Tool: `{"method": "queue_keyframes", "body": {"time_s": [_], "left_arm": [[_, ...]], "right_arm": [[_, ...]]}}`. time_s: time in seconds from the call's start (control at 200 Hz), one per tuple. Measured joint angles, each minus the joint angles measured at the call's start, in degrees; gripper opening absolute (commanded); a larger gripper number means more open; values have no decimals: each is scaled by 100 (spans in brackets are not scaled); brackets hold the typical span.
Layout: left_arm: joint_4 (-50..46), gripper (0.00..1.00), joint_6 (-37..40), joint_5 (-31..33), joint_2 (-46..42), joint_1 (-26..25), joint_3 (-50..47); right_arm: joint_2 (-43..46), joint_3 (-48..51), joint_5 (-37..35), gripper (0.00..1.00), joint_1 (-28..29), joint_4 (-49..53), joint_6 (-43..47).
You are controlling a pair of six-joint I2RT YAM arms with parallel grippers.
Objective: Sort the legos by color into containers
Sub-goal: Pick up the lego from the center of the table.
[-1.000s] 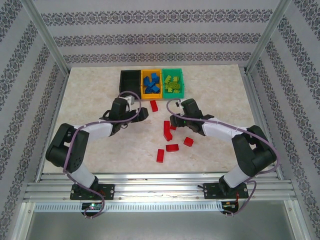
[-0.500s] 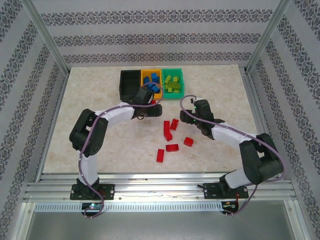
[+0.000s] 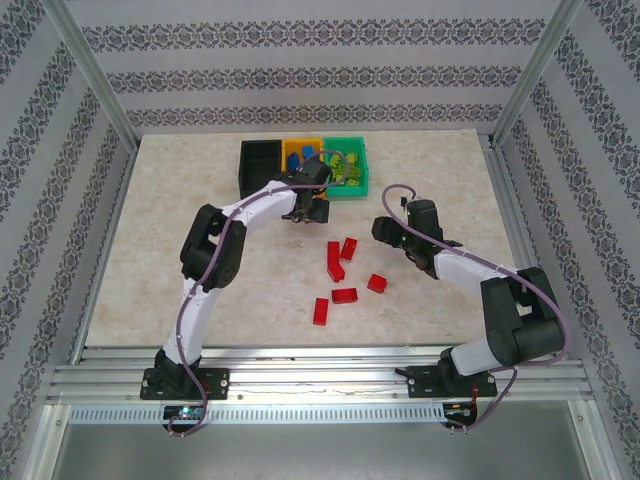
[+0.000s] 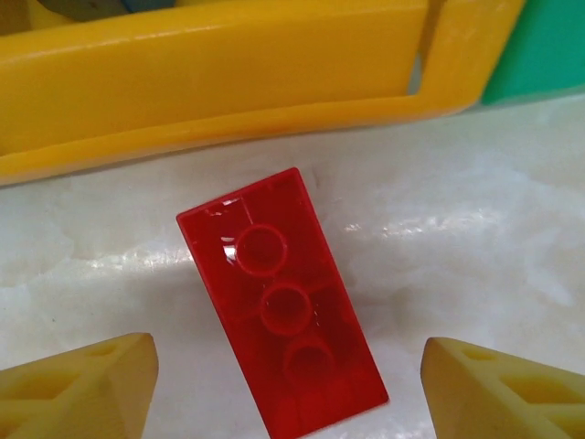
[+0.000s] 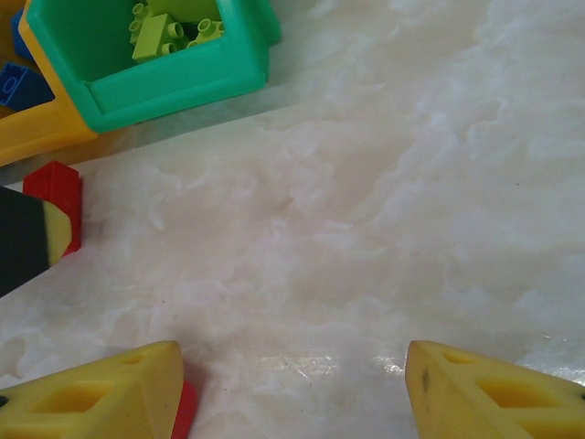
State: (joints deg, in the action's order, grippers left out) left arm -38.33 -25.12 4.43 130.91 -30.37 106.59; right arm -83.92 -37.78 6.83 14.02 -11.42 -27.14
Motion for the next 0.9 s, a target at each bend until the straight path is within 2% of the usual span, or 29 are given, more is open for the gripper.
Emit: {"method": "queue_keyframes", "body": {"time_s": [0.135,0.205,0.355,0.515,0.749,0.899], "left_arm": [[-299,50,160,107,140,0,214],[-361,48,219,146,140,-2,221],[-396,22,264,146,118,-2,201],[-151,20,286,142,-262,-2,-417],[94,19,284,179,-1322,0,-1762],[201,19,289,170,-1906,92,-1982]], "right_arm": [[-7,0,57,66,0,-68,-2],[-24,0,103,66,0,-103,-4],[-76,0,190,66,0,-131,-17],[-94,0,245,66,0,-138,-20],[-155,0,321,66,0,-190,-63],[-177,0,361,66,0,-216,-111]]}}
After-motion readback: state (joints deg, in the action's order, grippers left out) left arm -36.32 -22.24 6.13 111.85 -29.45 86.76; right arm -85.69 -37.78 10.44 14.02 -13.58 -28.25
